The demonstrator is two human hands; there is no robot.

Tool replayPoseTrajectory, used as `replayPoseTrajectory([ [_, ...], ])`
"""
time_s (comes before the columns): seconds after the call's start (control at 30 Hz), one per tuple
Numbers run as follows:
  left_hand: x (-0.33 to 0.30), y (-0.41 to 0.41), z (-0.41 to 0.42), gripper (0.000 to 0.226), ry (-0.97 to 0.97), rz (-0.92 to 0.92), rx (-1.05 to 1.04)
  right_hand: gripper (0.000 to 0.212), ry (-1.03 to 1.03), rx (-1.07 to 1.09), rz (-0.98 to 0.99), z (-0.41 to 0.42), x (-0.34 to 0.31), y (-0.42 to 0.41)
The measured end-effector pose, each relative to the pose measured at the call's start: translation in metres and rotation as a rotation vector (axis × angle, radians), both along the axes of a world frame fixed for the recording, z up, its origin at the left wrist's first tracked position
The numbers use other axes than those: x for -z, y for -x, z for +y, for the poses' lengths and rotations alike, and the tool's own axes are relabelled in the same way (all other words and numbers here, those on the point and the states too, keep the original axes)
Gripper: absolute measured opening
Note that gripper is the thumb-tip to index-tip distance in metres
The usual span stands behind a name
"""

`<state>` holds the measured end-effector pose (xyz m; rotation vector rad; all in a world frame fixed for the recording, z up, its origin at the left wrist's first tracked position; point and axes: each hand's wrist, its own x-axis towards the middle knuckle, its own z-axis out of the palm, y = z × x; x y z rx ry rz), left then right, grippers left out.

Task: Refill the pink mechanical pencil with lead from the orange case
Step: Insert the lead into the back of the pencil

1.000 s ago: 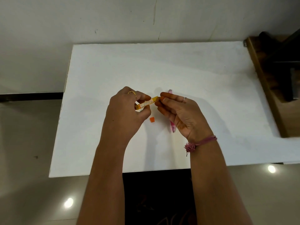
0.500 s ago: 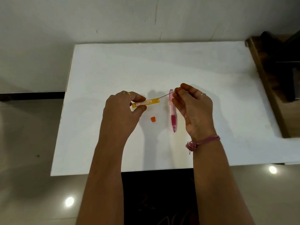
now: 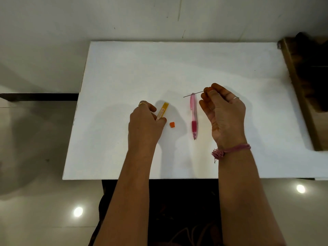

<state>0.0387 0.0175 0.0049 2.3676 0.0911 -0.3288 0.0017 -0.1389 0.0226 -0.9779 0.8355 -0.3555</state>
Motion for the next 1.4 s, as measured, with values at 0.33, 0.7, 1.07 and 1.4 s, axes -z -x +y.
replayPoseTrajectory([
  [0.33, -0.002, 0.000, -0.006, 0.040, -0.015, -0.078, -0.043, 0.015, 0.009, -0.002, -0.002, -0.005, -0.002, 0.002],
  [0.7, 0.010, 0.026, -0.068, 0.052, 0.019, -0.020, 0.116, 0.015, 0.068, 0.016, 0.023, -0.019, -0.006, 0.009],
  [1.07, 0.007, 0.026, -0.073, 0.029, 0.012, -0.009, 0.146, 0.017, 0.059, 0.047, -0.038, -0.019, -0.008, 0.006],
  [1.4, -0.018, 0.021, -0.055, 0.016, 0.286, 0.013, 0.210, 0.017, 0.298, 0.132, -0.087, -0.022, -0.020, 0.003],
])
